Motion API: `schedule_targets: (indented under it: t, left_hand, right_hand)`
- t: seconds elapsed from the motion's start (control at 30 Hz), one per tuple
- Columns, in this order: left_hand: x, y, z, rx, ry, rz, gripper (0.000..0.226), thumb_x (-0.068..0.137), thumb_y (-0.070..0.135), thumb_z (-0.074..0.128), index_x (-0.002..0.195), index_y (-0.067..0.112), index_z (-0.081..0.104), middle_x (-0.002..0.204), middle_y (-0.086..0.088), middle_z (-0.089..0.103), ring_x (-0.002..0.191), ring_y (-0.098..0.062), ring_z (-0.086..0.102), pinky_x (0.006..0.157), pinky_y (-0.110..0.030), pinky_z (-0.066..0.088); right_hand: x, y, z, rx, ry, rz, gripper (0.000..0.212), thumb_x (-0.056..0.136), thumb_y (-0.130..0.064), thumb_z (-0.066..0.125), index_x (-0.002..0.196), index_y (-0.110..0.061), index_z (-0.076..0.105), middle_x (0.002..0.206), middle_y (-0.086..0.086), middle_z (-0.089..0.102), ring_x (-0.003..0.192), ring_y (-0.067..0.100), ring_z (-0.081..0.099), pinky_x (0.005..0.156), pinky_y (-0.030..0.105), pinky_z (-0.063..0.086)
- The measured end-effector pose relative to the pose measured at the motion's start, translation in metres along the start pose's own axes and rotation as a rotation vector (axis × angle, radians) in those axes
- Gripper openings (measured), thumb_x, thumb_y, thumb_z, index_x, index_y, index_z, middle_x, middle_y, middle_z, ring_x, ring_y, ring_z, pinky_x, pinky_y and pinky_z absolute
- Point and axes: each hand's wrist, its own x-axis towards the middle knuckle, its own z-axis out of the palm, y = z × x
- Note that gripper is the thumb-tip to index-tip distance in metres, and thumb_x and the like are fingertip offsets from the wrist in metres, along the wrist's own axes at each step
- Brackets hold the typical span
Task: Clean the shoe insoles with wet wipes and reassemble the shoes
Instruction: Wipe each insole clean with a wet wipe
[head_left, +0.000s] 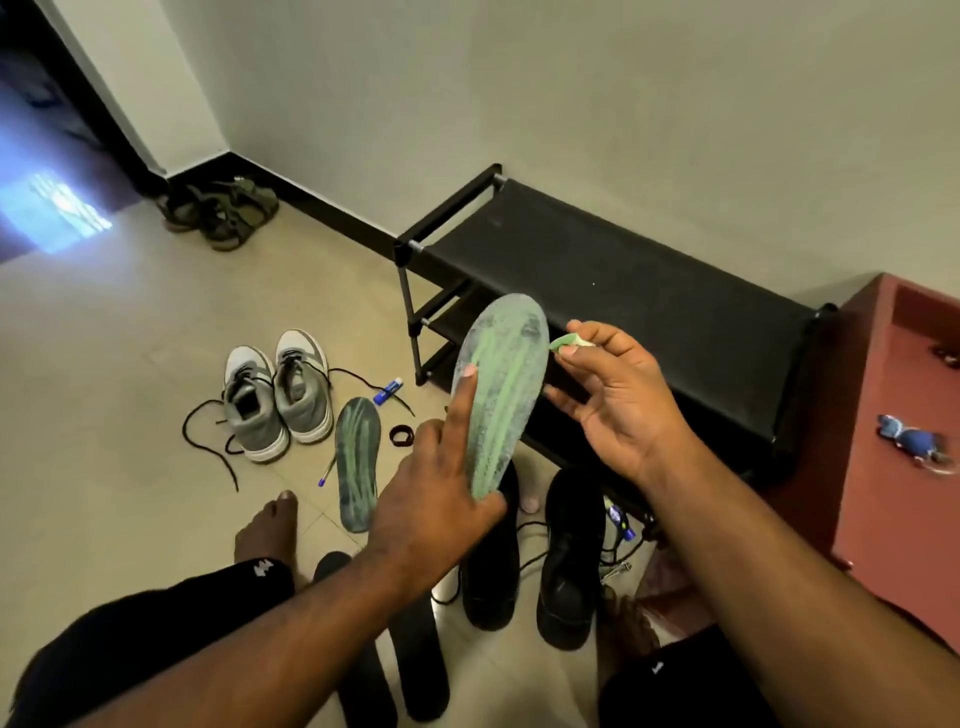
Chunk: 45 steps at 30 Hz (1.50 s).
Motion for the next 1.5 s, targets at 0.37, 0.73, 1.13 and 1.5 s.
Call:
schedule_targets:
  t: [0.37, 0.73, 1.13, 1.5]
  left_hand:
    - [0.045, -0.009, 0.014, 0.192, -0.049, 0.066, 0.116, 0.086, 0.047, 0.064, 0.134, 0.056, -0.041, 0.133, -0.002, 0.032, 0.098, -0.014, 0.049, 0.065, -0.029, 0.048]
    - [0.077, -0.011, -0.026, -0.852, -0.078, -0.059, 0.100, 0.068, 0.062, 0.069, 0.143, 0.068, 0.004, 0.128, 0.026, 0.057, 0.117, -0.002, 0.059, 0.089, -0.029, 0.052]
    - [0.105, -0.020, -0.001, -1.702, -0.764, -0.447, 0.089, 0.084, 0.081, 0.038, 0.130, 0.009, 0.062, 0.121, -0.019, 0.064, 0.106, -0.036, 0.062, 0.098, -0.060, 0.044]
    - [0.105, -0.009, -0.002, -1.655, -0.607, -0.541, 0.086, 0.085, 0.077, 0.033, 0.122, 0.008, 0.070, 0.128, -0.017, 0.062, 0.105, -0.036, 0.058, 0.090, -0.054, 0.046]
  right_hand:
    - [0.059, 0.025, -0.012, 0.061, 0.199, -0.067, 0.025, 0.084, 0.007, 0.061, 0.077, -0.017, 0.058, 0.105, 0.003, 0.070, 0.097, 0.020, 0.066, 0.083, 0.048, 0.056]
    - [0.051, 0.002, 0.001, 0.296, 0.175, -0.102, 0.019, 0.087, 0.004, 0.058, 0.082, -0.014, 0.060, 0.073, 0.000, 0.066, 0.069, 0.011, 0.065, 0.063, 0.026, 0.056]
    - [0.052, 0.029, 0.014, 0.124, 0.170, 0.074, 0.021, 0.087, 0.001, 0.058, 0.079, -0.018, 0.058, 0.108, -0.001, 0.072, 0.083, 0.014, 0.069, 0.055, 0.030, 0.052]
    - [0.061, 0.002, -0.004, -0.630, 0.040, -0.487, 0.021, 0.082, 0.007, 0.064, 0.089, -0.012, 0.068, 0.086, -0.006, 0.067, 0.077, 0.009, 0.062, 0.068, 0.027, 0.055]
